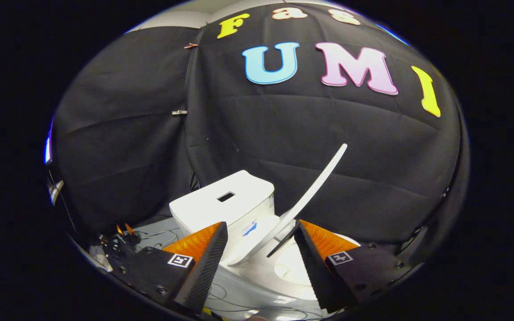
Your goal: Open the toilet lid.
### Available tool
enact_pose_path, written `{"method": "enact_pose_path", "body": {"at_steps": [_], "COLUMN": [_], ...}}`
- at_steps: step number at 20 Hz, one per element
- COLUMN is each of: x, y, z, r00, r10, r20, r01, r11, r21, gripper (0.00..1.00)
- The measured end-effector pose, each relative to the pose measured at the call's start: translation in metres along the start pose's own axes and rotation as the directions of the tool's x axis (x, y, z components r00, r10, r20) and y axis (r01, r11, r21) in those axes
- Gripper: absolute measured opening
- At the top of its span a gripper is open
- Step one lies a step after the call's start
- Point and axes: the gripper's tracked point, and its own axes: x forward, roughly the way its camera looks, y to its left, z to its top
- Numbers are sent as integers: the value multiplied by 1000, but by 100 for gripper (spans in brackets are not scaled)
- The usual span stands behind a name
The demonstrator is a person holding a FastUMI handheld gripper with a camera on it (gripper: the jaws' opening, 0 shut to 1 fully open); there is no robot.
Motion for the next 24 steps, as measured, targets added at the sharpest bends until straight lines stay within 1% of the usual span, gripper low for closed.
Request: {"method": "enact_pose_path", "body": {"at_steps": [2, 7, 12, 17, 22, 24], "x": [3, 12, 27, 36, 44, 51], "y": [5, 29, 55, 67, 84, 89], "z": [6, 19, 29, 34, 40, 38], "r00": [1000, 998, 994, 984, 979, 980], "r10": [-4, 26, 66, 77, 114, 119], "r20": [20, 54, 92, 159, 167, 160], "r01": [4, -29, -69, -80, -124, -129], "r11": [1000, 999, 997, 997, 991, 990], "r21": [-8, 46, 23, 12, 52, 54], "gripper": [94, 94, 94, 94, 93, 93]}}
